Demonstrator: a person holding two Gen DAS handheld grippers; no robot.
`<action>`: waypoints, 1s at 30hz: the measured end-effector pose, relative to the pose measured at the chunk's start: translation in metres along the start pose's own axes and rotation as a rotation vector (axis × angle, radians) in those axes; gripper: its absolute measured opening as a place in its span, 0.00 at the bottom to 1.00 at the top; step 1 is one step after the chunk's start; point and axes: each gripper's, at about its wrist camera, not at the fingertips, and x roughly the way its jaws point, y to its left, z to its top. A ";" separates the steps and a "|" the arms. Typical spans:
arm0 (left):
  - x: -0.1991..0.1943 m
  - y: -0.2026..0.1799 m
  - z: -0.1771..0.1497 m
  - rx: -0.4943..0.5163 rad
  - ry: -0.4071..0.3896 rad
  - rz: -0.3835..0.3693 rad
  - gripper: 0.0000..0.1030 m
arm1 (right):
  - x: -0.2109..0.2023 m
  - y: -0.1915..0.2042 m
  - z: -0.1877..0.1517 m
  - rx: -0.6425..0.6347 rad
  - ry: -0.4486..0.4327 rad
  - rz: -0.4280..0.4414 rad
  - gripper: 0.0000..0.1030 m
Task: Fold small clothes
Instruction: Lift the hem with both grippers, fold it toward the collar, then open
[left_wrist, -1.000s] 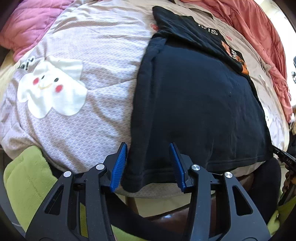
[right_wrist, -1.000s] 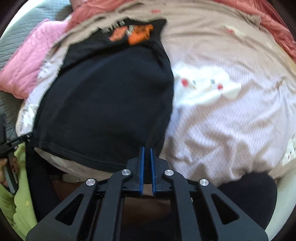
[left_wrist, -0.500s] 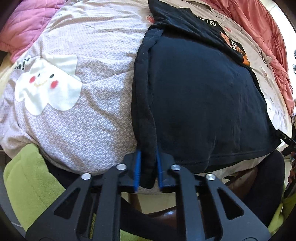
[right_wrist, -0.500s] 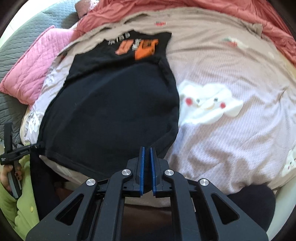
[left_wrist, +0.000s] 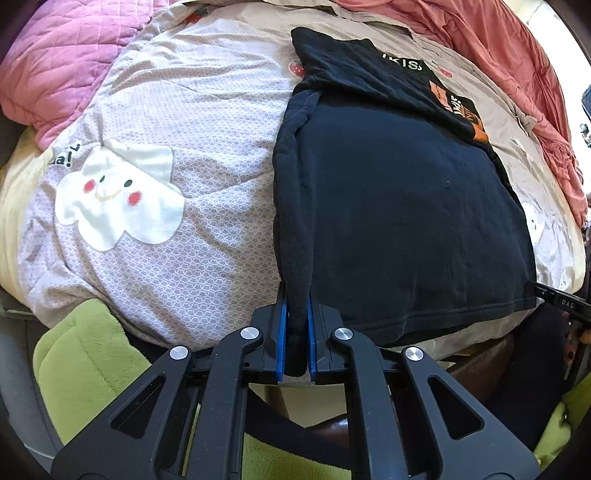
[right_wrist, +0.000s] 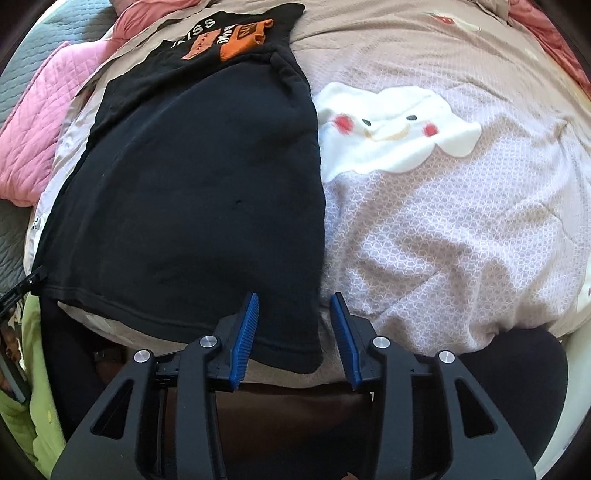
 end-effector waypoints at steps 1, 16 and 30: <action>0.001 0.001 -0.001 -0.001 0.004 -0.001 0.03 | 0.001 0.000 0.000 -0.003 0.003 0.000 0.39; -0.014 -0.002 0.007 -0.013 -0.045 -0.071 0.02 | -0.032 0.006 0.002 -0.068 -0.077 0.139 0.08; -0.043 0.011 0.101 -0.087 -0.183 -0.140 0.02 | -0.080 -0.016 0.086 0.011 -0.322 0.228 0.08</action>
